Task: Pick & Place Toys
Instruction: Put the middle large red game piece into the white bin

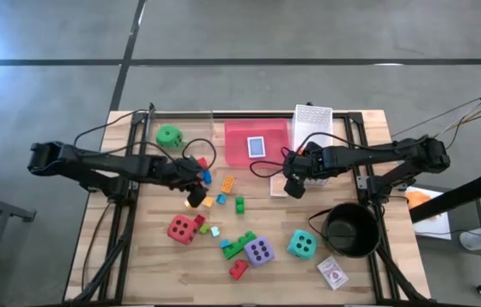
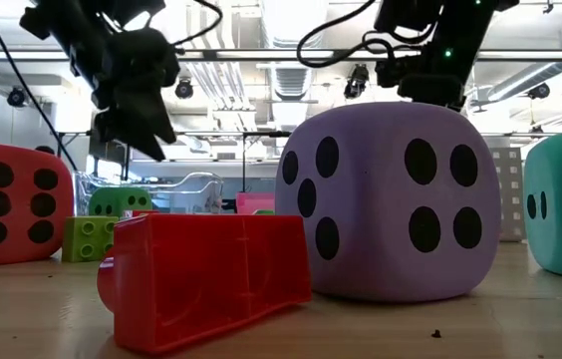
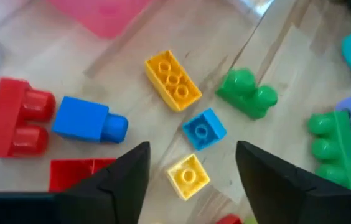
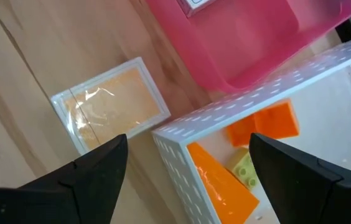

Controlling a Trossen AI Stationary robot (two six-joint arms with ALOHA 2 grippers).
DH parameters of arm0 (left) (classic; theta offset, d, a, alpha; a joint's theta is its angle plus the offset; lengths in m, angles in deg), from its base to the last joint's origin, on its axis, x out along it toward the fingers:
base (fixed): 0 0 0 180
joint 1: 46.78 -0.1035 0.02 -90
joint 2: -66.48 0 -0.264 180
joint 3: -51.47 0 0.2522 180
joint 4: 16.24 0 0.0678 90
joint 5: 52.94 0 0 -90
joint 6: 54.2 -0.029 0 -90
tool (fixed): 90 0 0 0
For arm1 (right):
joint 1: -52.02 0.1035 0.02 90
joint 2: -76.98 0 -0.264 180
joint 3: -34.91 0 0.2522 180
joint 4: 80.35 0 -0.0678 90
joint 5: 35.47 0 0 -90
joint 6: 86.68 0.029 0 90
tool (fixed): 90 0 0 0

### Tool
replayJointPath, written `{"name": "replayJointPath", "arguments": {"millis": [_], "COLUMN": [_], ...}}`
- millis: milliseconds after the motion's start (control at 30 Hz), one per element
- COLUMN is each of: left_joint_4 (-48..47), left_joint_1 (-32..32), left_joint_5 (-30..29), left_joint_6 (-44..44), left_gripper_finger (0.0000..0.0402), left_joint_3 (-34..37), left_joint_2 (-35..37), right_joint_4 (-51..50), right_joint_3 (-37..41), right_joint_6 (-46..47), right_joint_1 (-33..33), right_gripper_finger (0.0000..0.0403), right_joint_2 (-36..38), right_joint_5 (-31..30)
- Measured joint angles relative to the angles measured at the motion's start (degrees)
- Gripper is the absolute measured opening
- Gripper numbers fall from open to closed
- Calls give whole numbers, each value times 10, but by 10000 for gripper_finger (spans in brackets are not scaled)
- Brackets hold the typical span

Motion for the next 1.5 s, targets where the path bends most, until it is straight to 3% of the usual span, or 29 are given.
{"name": "replayJointPath", "arguments": {"millis": [233,567,1033,1367,1500], "left_joint_4": [-20,-24,-27,-37,-35], "left_joint_1": [-15,-24,-41,-49,-49], "left_joint_5": [22,30,10,6,1], "left_joint_6": [26,-14,-57,-60,-57], "left_gripper_finger": [257,258,258,257,240], "left_joint_3": [0,0,1,-1,-2], "left_joint_2": [-49,-110,-132,-187,-189], "right_joint_4": [7,7,7,7,6], "right_joint_3": [-7,-29,-32,-32,-32], "right_joint_6": [2,-3,-3,-7,-11], "right_joint_1": [0,0,0,11,17], "right_gripper_finger": [329,329,329,329,329], "right_joint_2": [0,1,1,1,1], "right_joint_5": [1,2,5,5,5]}}
